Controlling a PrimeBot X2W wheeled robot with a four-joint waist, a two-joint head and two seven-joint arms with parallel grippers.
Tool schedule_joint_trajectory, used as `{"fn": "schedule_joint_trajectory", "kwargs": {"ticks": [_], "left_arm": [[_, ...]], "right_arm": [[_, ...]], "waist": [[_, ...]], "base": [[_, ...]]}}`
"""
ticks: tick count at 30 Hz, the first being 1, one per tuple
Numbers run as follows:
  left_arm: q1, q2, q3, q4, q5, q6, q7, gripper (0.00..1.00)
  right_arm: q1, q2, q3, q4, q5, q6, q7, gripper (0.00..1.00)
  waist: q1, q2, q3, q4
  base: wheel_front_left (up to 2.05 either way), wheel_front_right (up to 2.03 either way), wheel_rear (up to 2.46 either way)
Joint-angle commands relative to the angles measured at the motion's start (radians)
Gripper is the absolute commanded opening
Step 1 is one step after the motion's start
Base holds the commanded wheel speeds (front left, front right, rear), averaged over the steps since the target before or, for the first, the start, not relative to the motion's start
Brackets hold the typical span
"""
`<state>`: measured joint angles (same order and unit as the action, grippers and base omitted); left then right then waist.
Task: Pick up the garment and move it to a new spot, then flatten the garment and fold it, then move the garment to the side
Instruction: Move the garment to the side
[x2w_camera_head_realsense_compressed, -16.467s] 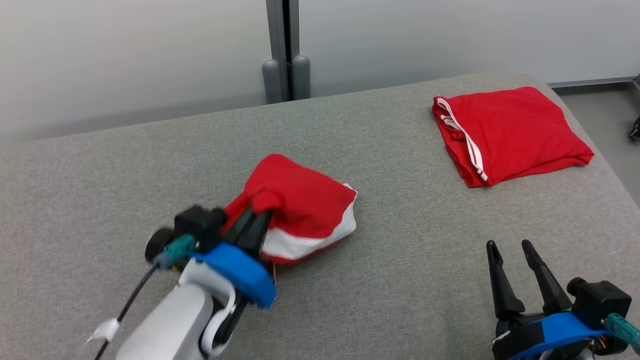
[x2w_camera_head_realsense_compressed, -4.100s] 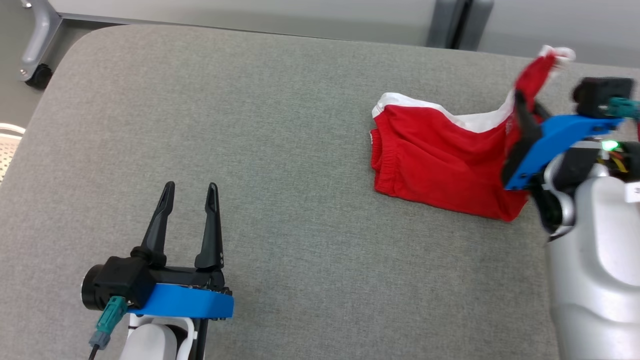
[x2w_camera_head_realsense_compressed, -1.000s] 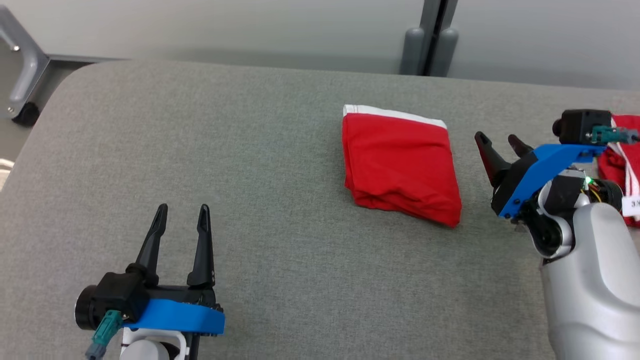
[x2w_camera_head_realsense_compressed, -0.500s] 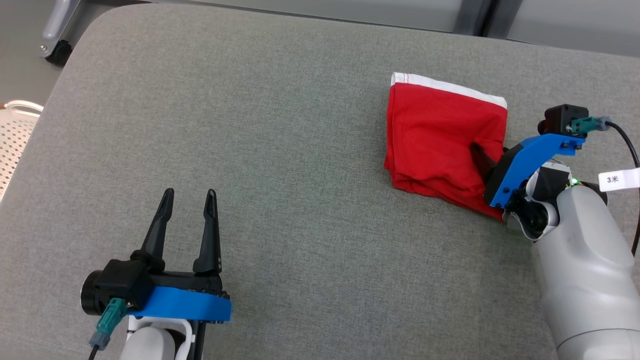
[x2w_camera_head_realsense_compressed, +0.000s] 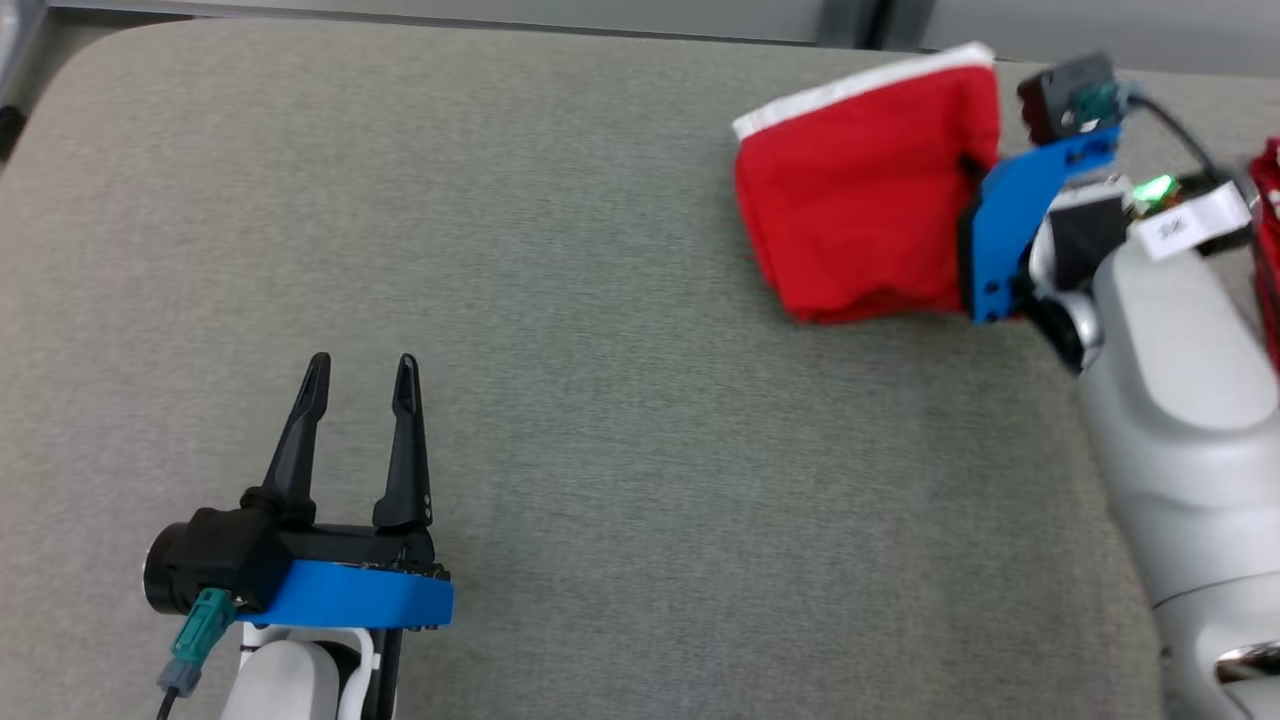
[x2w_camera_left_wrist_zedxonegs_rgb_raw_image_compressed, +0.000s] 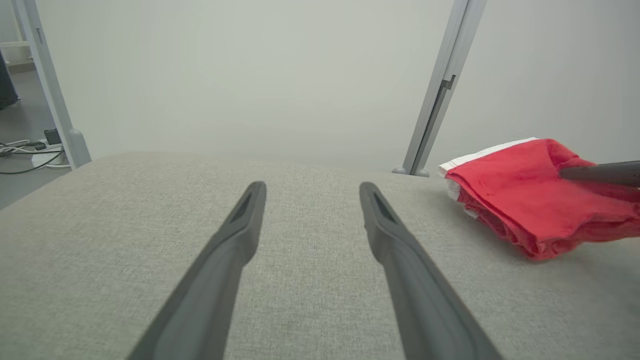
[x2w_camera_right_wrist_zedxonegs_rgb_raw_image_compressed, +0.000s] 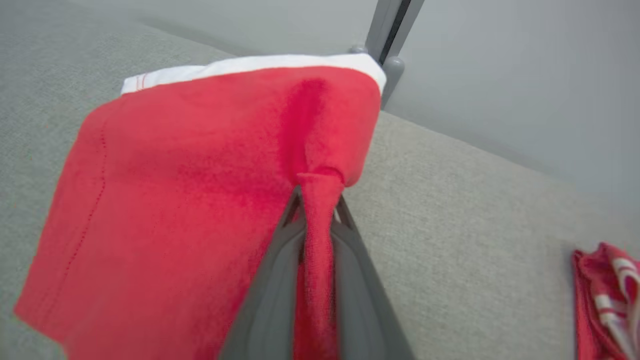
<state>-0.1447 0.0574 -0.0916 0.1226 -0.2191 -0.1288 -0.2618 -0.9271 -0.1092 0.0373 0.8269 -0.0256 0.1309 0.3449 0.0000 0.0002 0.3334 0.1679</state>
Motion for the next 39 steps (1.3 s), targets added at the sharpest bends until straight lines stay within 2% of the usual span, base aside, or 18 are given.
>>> {"fn": "schedule_joint_trajectory", "kwargs": {"ticks": [1,7,13,17,20,24,31,32,33,34,39], "left_arm": [[-0.012,0.002,0.001,-0.008,0.003,-0.001,-0.004,1.0],[-0.035,0.012,-0.009,-0.034,0.008,-0.001,-0.004,1.0],[-0.073,0.027,-0.033,-0.052,0.01,-0.001,-0.004,1.0],[-0.096,0.044,-0.044,-0.054,0.012,-0.001,-0.004,1.0],[-0.109,0.057,-0.049,-0.06,0.013,-0.001,-0.004,1.0],[-0.126,0.068,-0.065,-0.071,0.014,-0.001,-0.004,1.0],[-0.147,0.083,-0.08,-0.084,0.008,-0.001,-0.004,1.0],[-0.151,0.083,-0.083,-0.084,0.008,-0.001,-0.004,1.0],[-0.154,0.084,-0.085,-0.082,0.008,-0.001,-0.004,1.0],[-0.155,0.084,-0.088,-0.081,0.009,-0.001,-0.004,1.0],[-0.153,0.076,-0.096,-0.069,0.009,-0.001,-0.004,1.0]], "right_arm": [[-0.026,-0.041,0.033,-0.025,0.001,0.0,0.019,0.0],[-0.087,-0.223,0.194,-0.166,0.078,0.0,0.114,0.0],[-0.067,-0.418,0.232,-0.282,0.183,0.0,0.205,0.0],[-0.021,-0.529,0.26,-0.32,0.243,0.0,0.218,0.0],[-0.003,-0.582,0.24,-0.325,0.25,0.0,0.185,0.0],[0.015,-0.637,0.206,-0.3,0.183,0.0,0.114,0.0],[0.035,-0.646,0.126,-0.229,0.08,0.0,0.031,0.0],[0.041,-0.641,0.111,-0.217,0.066,0.0,0.025,0.23],[0.046,-0.633,0.088,-0.214,0.046,0.0,0.017,0.58],[0.051,-0.628,0.062,-0.21,0.026,0.0,0.015,1.0],[0.107,-0.566,-0.064,-0.214,-0.055,0.0,-0.031,1.0]], "waist": [[0.0,-0.0002,-0.002,-0.023],[0.0,-0.0002,0.03,-0.101],[0.0,-0.0002,0.083,-0.156],[0.0,-0.0002,0.117,-0.176],[0.0,-0.0002,0.145,-0.187],[0.0,-0.0002,0.179,-0.188],[0.0,-0.0002,0.215,-0.174],[0.0,-0.0002,0.216,-0.171],[0.0,-0.0002,0.215,-0.168],[0.0,-0.0002,0.213,-0.165],[0.0,-0.0002,0.179,-0.152]], "base": [[0.0,0.0,0.0],[0.0,0.0,0.0],[0.0,0.0,0.0],[0.0,0.0,0.0],[0.0,0.0,0.0],[0.0,0.0,0.0],[0.0,0.0,0.0],[0.0,0.0,0.0],[0.0,0.0,0.0],[0.0,0.0,0.0],[0.0,0.0,0.0]]}}
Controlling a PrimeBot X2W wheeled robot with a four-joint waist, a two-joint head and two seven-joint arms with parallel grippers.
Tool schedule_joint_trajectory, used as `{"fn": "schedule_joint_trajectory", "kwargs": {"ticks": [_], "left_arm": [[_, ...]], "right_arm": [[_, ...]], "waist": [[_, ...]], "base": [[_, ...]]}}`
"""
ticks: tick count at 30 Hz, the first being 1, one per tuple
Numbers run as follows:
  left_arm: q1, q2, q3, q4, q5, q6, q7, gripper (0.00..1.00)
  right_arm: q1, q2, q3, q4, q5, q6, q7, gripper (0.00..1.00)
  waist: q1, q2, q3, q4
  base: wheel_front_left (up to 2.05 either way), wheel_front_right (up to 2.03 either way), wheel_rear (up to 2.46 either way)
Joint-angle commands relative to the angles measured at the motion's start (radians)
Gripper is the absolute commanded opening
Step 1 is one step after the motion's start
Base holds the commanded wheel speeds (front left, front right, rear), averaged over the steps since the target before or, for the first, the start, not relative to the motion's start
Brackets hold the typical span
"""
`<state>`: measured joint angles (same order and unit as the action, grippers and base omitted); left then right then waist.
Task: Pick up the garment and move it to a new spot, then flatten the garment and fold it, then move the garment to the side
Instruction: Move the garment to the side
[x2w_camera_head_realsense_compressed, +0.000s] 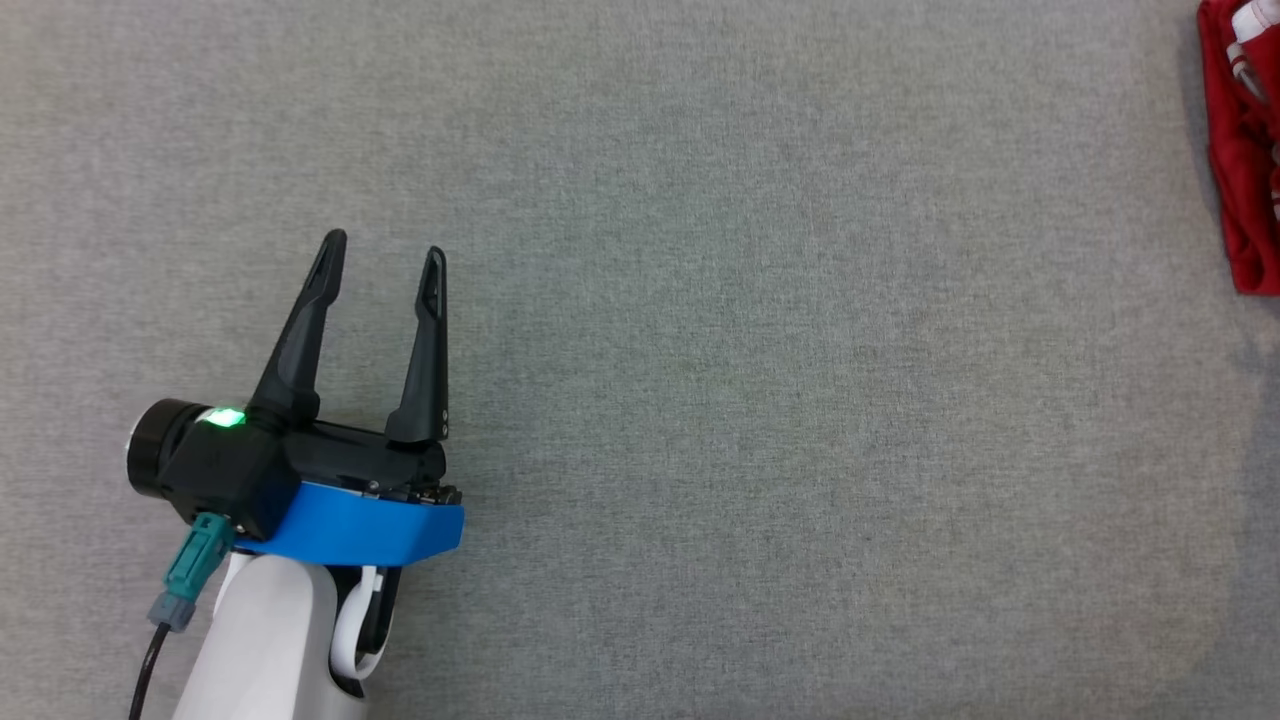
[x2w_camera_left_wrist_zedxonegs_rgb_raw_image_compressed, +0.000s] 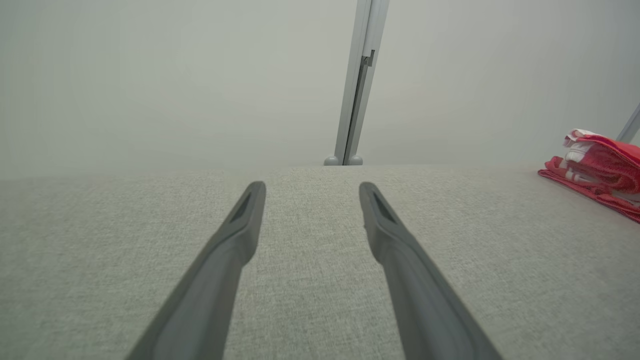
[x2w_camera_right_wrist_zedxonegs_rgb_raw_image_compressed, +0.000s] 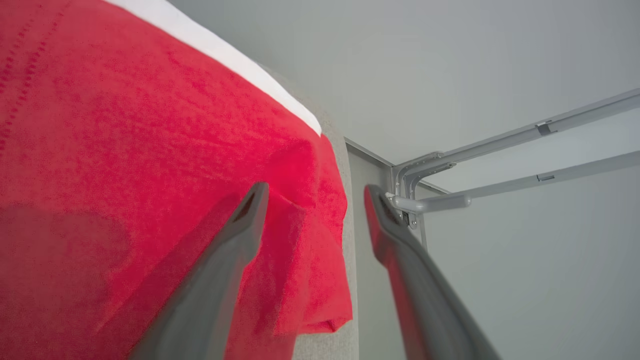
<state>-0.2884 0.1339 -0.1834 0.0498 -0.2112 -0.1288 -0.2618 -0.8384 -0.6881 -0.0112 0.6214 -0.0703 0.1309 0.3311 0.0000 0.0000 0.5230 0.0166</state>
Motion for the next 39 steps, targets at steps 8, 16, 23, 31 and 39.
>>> {"fn": "schedule_joint_trajectory", "kwargs": {"ticks": [8,16,23,31,39], "left_arm": [[0.046,-0.02,0.02,0.053,-0.006,0.0,-0.004,1.0],[0.153,-0.033,0.069,0.105,-0.022,0.016,-0.004,1.0],[0.248,-0.042,0.118,0.127,-0.035,0.028,-0.004,1.0],[0.326,-0.049,0.15,0.158,-0.038,0.035,-0.004,1.0],[0.353,-0.047,0.154,0.19,-0.034,0.032,-0.004,1.0]], "right_arm": [[0.139,0.191,-0.112,-0.087,-0.002,0.0,-0.186,1.0],[0.391,0.403,-0.116,-0.289,0.101,0.0,-0.286,1.0],[0.626,0.539,-0.12,-0.511,0.146,0.0,-0.273,1.0],[0.848,0.621,-0.151,-0.647,0.204,0.0,-0.293,1.0],[0.899,0.63,-0.114,-0.647,0.2,0.0,-0.349,1.0]], "waist": [[0.0,0.0,-0.164,0.005],[0.0,0.0,-0.337,-0.007],[0.0,0.0,-0.425,-0.016],[0.0,0.0,-0.5,-0.015],[0.0,0.0,-0.529,-0.018]], "base": [[0.0,0.0,0.0],[0.0,0.0,0.0],[0.0,0.0,0.0],[0.0,0.0,0.0],[0.0,0.0,0.0]]}}
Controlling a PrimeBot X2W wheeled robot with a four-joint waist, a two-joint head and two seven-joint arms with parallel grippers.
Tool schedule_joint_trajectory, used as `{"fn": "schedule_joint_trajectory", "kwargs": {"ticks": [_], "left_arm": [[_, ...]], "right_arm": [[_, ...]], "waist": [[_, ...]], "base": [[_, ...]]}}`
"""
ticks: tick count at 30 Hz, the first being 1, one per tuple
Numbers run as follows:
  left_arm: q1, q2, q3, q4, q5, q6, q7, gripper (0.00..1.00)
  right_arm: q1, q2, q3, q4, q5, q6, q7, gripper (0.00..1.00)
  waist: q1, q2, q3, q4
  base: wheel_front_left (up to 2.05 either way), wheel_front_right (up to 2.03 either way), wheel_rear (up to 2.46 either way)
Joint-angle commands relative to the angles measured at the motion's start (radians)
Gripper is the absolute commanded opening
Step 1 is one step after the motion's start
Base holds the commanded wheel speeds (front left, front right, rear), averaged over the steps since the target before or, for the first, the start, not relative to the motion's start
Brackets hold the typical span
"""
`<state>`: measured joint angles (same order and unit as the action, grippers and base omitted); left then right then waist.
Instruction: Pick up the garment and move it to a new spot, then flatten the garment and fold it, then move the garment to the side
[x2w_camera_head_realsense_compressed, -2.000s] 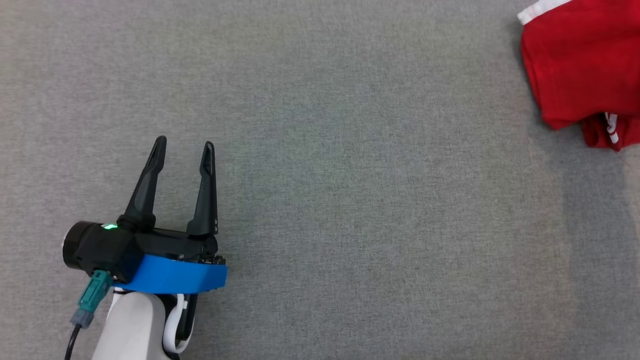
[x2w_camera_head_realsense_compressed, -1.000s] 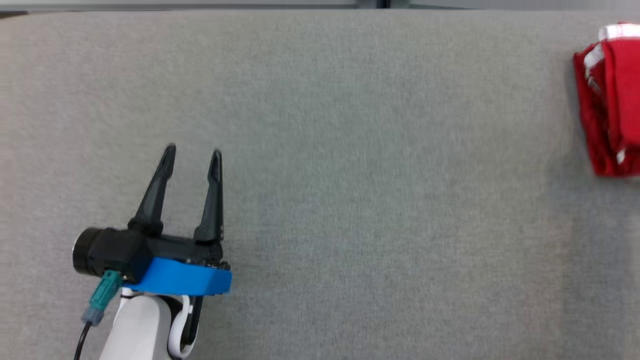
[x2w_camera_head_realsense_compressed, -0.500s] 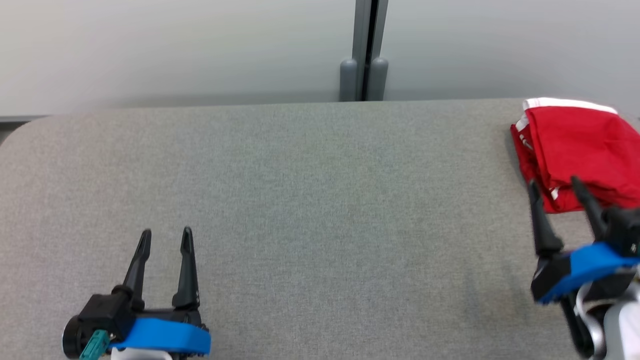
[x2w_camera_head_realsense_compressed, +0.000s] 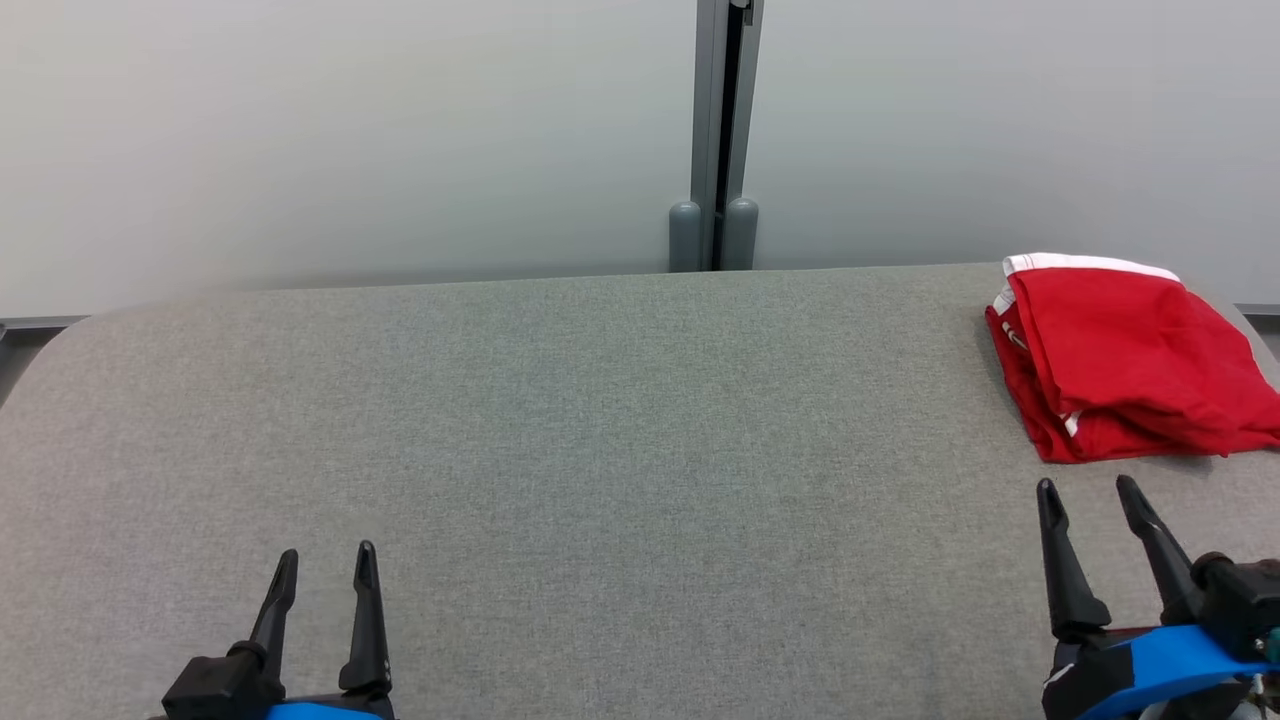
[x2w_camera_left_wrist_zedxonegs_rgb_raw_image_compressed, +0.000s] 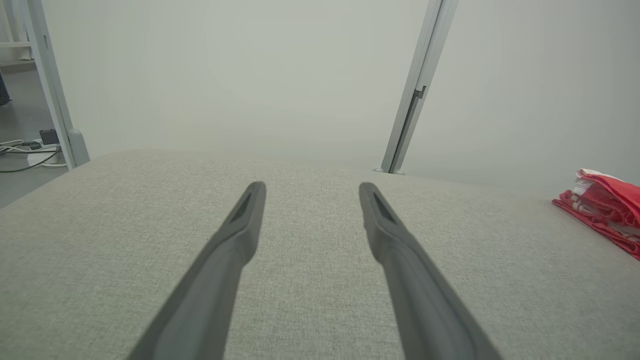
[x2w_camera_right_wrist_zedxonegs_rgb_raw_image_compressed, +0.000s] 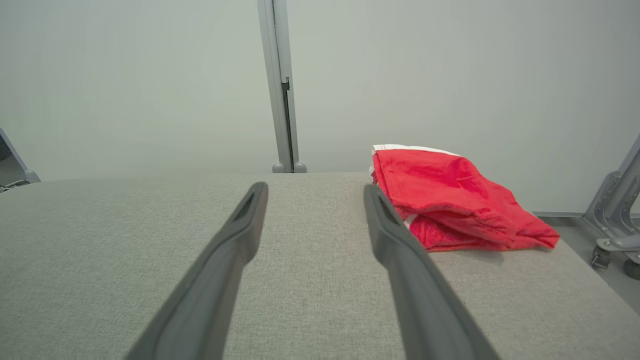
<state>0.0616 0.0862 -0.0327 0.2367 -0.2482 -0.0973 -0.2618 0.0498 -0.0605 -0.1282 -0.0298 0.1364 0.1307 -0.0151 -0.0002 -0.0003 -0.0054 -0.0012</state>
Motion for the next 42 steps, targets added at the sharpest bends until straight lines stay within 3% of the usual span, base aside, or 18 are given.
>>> {"fn": "schedule_joint_trajectory", "kwargs": {"ticks": [1,11,29,30,38,42], "left_arm": [[0.002,0.0,0.002,0.009,0.002,0.0,-0.004,1.0],[0.004,-0.007,-0.019,0.035,0.007,-0.006,-0.004,1.0],[0.019,-0.001,-0.035,0.005,0.005,0.014,0.001,1.0],[0.014,-0.004,-0.037,0.013,0.009,0.009,0.002,0.0],[0.048,-0.018,-0.043,0.081,0.005,0.009,0.008,0.0],[0.037,-0.02,-0.032,0.083,-0.064,0.007,0.027,0.0]], "right_arm": [[0.011,0.003,0.009,0.013,-0.009,0.0,-0.016,1.0],[-0.013,0.008,0.039,0.101,-0.005,0.0,-0.084,1.0],[-0.025,0.01,0.04,0.132,0.003,0.0,-0.09,1.0],[-0.009,0.009,0.039,0.134,0.0,0.0,-0.083,0.0],[0.017,0.019,0.039,0.213,0.009,0.0,-0.073,0.0],[0.006,0.019,0.036,0.222,0.083,0.0,-0.06,0.0]], "waist": [[0.0002,0.0003,-0.003,0.001],[0.0002,0.0003,-0.016,0.019],[0.0002,0.0003,-0.014,0.011],[0.0002,0.0003,-0.014,0.011],[0.0002,0.0003,-0.014,0.011],[0.0002,0.0003,-0.013,0.011]], "base": [[0.0,0.0,0.0],[0.0,0.0,0.0],[0.0,0.0,0.0],[0.0,0.0,0.0],[0.0,0.0,0.0],[0.0,0.0,0.0]]}}
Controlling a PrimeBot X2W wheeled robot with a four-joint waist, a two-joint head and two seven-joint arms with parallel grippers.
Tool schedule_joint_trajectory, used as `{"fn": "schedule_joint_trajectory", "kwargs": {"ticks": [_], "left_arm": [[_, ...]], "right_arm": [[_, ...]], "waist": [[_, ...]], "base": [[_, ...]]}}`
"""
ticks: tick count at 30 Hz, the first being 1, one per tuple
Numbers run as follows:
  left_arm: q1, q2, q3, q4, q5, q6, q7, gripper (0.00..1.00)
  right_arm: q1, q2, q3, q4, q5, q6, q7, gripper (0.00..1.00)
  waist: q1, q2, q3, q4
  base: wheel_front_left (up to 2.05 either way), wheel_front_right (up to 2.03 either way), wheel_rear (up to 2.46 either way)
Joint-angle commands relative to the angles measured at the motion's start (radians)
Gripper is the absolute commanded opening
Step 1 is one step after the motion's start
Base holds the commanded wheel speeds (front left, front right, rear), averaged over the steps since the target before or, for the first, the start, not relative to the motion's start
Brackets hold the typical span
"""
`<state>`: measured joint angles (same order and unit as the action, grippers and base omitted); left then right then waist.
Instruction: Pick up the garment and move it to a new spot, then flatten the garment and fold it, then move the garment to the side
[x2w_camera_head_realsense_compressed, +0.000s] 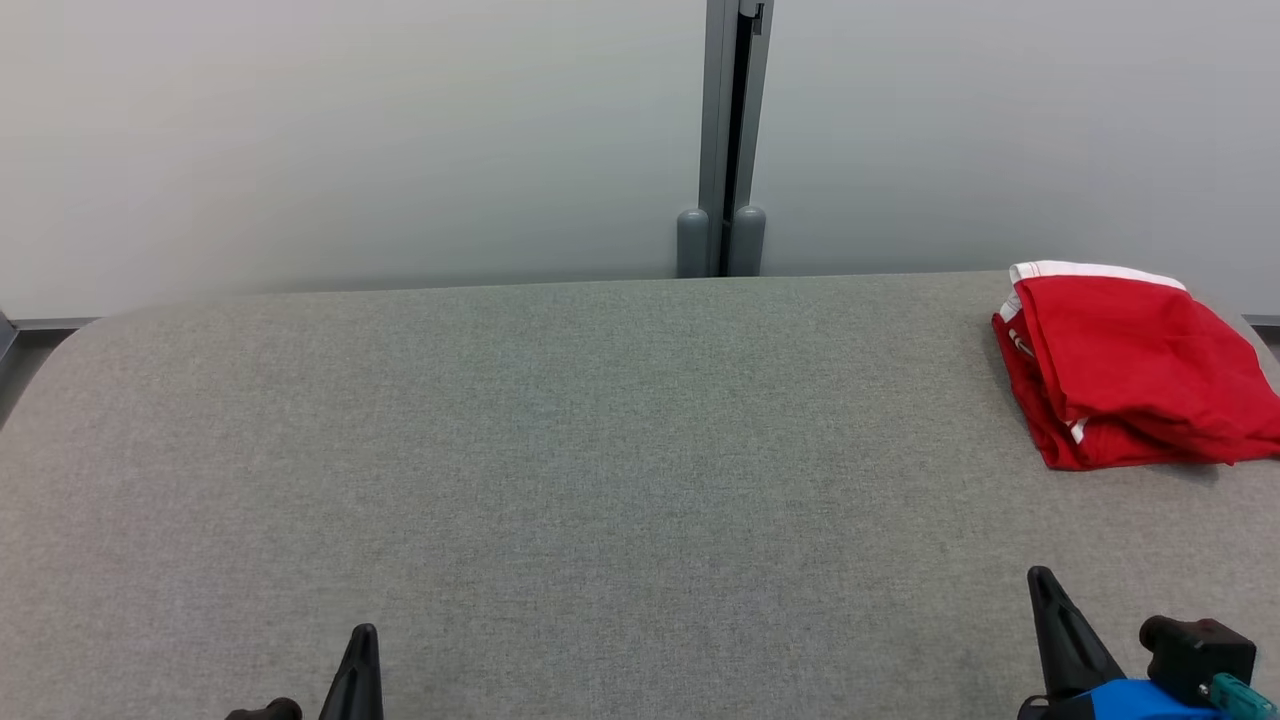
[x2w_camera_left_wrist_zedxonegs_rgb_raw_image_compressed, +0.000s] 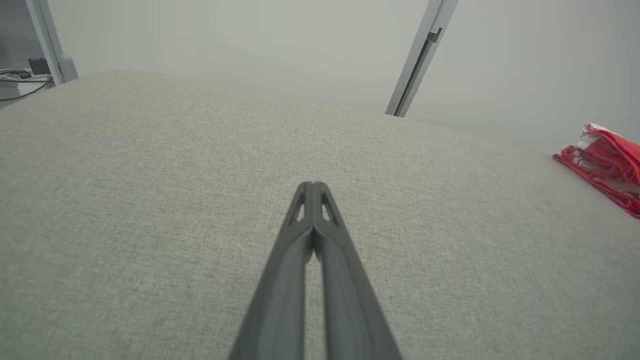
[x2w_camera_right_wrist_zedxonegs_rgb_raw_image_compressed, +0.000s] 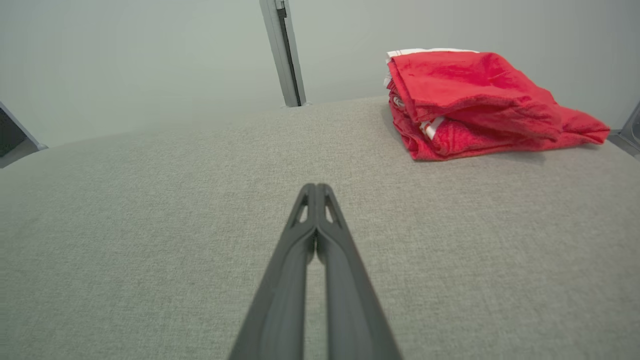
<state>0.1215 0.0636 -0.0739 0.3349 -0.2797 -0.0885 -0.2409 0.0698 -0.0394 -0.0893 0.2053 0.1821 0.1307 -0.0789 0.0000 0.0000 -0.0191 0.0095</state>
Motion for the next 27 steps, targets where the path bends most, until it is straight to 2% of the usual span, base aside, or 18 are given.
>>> {"fn": "schedule_joint_trajectory", "kwargs": {"ticks": [1,27], "left_arm": [[-0.026,0.003,0.012,-0.016,-0.051,-0.003,0.012,0.0],[-0.096,-0.002,0.07,-0.043,-0.471,-0.017,0.124,0.0]], "right_arm": [[-0.016,-0.002,-0.003,-0.012,0.057,0.0,0.006,0.0],[-0.072,-0.006,-0.01,0.002,0.507,0.0,0.066,0.0]], "waist": [[0.0,0.0,0.0,0.0],[0.0,0.0,0.005,-0.002]], "base": [[0.0,0.0,0.0],[0.0,0.0,0.0]]}}
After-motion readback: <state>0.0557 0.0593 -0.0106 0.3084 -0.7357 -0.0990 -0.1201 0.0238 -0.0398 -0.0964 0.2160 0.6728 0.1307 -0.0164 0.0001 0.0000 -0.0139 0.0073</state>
